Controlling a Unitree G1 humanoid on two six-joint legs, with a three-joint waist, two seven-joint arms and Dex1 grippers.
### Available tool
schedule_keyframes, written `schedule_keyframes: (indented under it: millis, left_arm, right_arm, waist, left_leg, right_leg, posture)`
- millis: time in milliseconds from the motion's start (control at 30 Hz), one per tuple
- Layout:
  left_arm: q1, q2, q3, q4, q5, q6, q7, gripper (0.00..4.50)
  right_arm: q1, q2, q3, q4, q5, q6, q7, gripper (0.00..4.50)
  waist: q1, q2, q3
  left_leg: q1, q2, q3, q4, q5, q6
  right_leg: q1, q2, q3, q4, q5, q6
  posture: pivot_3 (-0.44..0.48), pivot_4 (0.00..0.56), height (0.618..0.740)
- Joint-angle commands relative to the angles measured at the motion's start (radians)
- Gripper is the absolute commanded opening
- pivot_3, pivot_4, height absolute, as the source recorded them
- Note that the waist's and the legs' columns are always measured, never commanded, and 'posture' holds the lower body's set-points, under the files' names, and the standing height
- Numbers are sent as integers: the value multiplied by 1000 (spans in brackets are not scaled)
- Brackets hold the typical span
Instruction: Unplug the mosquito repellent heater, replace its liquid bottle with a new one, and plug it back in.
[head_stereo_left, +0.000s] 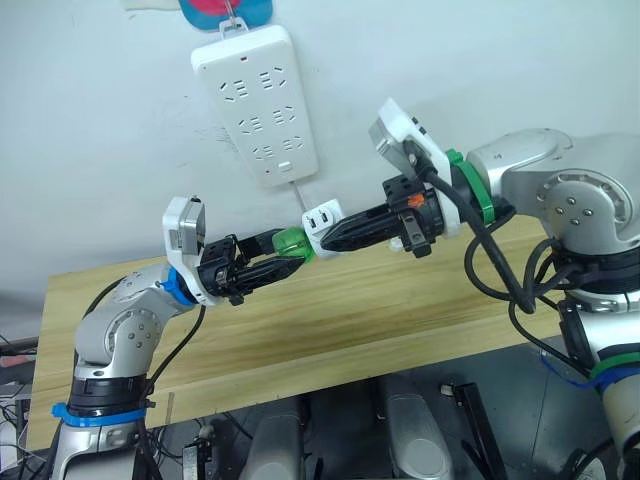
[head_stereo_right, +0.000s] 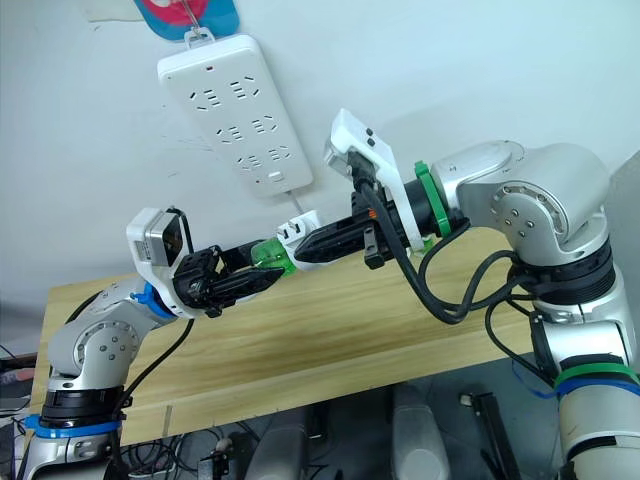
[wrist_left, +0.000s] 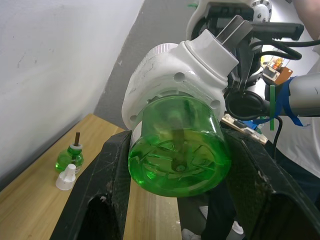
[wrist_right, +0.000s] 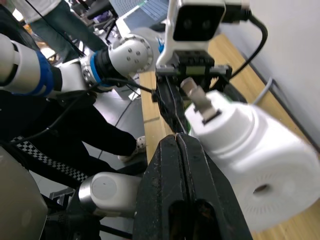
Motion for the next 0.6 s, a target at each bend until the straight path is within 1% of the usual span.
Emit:
schedule_keyframes:
  millis: [33,267,333,600]
  left_arm:
    - [-4,-2,-1,-36,-16,-11,-26,2309]
    - [7,-2,4,-65,-37,5,-24,2309]
    - [13,0,8,-75,-47,12,-26,2309]
    - [23,-2,25,-98,-79,36,-24,2309]
  right_arm:
    - [-35,15,-2,15,-23,-53,19,15]
    - [-73,62,14,90,-79,-99,13,15]
    - [-86,84,18,121,-103,-106,-8,15]
    - [-99,114,19,164,-155,-112,-35,15]
  waist:
    - [0,0,0]
    - [1,0,0]
    - [0,0,0]
    - [1,0,0]
  left_leg:
    - [0,0,0,0,0,0]
    - [0,0,0,0,0,0]
    - [0,0,0,0,0,0]
    - [0,0,0,0,0,0]
  right_leg:
    - [0,0,0,0,0,0]
    - [0,0,0,0,0,0]
    - [0,0,0,0,0,0]
    - [0,-1,0,0,0,0]
  posture:
    - [-250,385,734]
    - [-237,378,734]
    - [-237,378,734]
    - [-226,374,734]
